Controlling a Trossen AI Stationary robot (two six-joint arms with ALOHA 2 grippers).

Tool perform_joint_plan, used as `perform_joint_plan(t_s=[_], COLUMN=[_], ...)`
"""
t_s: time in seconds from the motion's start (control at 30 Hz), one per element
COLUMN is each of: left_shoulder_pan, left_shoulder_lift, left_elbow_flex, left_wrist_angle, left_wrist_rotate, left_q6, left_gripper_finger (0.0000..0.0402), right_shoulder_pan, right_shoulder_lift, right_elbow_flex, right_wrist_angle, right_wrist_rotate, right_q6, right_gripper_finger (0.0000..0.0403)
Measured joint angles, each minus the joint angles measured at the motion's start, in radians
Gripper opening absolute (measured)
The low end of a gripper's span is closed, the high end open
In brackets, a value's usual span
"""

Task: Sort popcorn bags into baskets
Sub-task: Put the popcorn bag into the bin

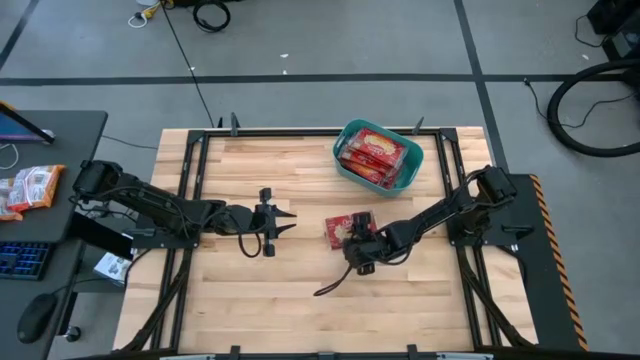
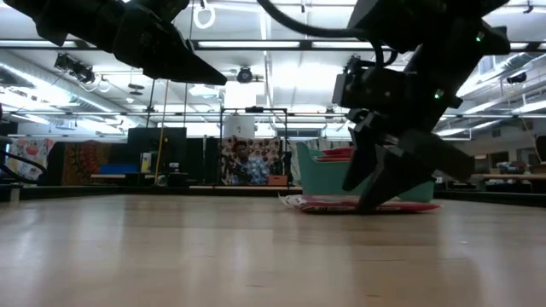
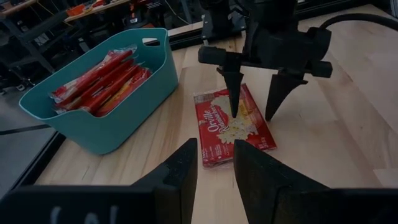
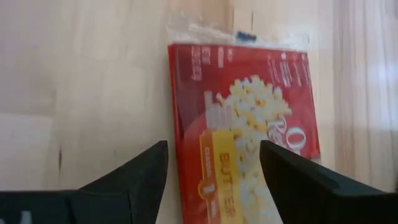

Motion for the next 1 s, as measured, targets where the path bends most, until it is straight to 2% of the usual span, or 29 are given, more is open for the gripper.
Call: perform_joint_plan(t_s=[0.3, 0.43, 0.77, 1.0], left_shoulder_pan=[0.0, 0.0, 0.0, 0.0], left_shoulder_lift=[0.0, 0.0, 0.0, 0.0], left_elbow_flex=[0.0, 0.0, 0.0, 0.0], left_wrist_angle=[0.0, 0.001, 0.0, 0.0], left_wrist_rotate=[0.0, 0.0, 0.0, 0.0], left_q6=[0.001, 0.001, 0.002, 0.003], left_gripper_finger=[0.0109, 0.0109, 0.0109, 0.0109], right_shoulder_pan=[-0.01, -0.014, -0.017, -0.015], right_shoulder_lift=[-0.002, -0.002, 0.001, 0.002], right_elbow_flex=[-0.06, -0.063, -0.068, 0.009], right_wrist_angle=[0.094, 0.09, 0.065, -0.065], right_wrist_rotate=[0.02, 0.013, 0.038, 0.047], right_q6=[-0.061, -0.055, -0.058, -0.044], right_gripper_finger=[0.0234, 0.0186, 0.0015, 0.0006])
